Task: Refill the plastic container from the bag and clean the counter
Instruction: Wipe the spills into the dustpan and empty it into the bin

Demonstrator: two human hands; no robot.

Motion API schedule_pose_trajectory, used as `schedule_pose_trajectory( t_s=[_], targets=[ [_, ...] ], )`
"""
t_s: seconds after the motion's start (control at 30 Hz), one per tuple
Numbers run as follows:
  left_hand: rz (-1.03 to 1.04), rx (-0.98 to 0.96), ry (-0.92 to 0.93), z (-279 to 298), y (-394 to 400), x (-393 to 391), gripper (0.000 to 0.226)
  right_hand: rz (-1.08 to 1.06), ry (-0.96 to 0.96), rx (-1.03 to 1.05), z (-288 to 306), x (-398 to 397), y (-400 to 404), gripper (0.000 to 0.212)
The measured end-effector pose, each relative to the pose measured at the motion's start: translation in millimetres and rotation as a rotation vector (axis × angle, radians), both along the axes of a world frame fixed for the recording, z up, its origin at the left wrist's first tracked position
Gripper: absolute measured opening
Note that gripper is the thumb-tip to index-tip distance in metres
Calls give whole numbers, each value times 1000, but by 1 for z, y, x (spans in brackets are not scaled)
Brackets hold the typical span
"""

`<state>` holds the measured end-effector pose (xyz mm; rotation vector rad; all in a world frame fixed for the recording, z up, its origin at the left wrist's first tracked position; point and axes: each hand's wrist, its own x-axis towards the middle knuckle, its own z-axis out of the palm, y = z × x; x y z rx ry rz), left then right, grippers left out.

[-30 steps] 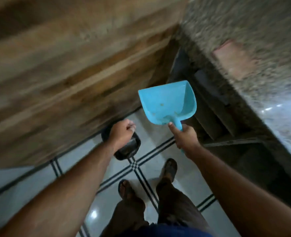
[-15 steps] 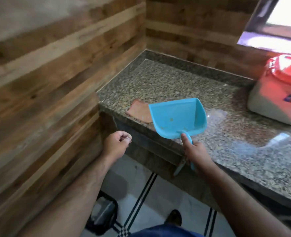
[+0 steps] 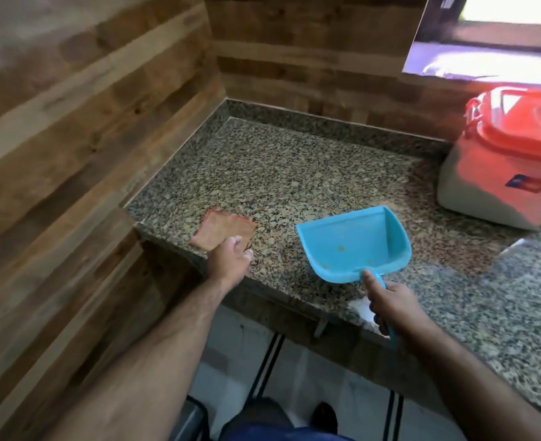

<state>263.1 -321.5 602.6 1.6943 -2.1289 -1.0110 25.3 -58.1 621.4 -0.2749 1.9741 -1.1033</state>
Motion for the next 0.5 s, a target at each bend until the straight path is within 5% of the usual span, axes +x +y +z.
schedule_pose_trajectory(
  t_s=[0.3, 0.4, 0.5],
  targets=[
    [89, -102, -284, -66, -97, -32, 93, -154, 5, 52, -11, -37, -33, 54],
    [70, -162, -369, -82, -105, -61, 59, -225, -9, 46, -4, -50, -44, 52],
    [105, -163, -177, -69, -119, -112, 27, -318, -32, 48, 3, -65, -52, 52]
  ],
)
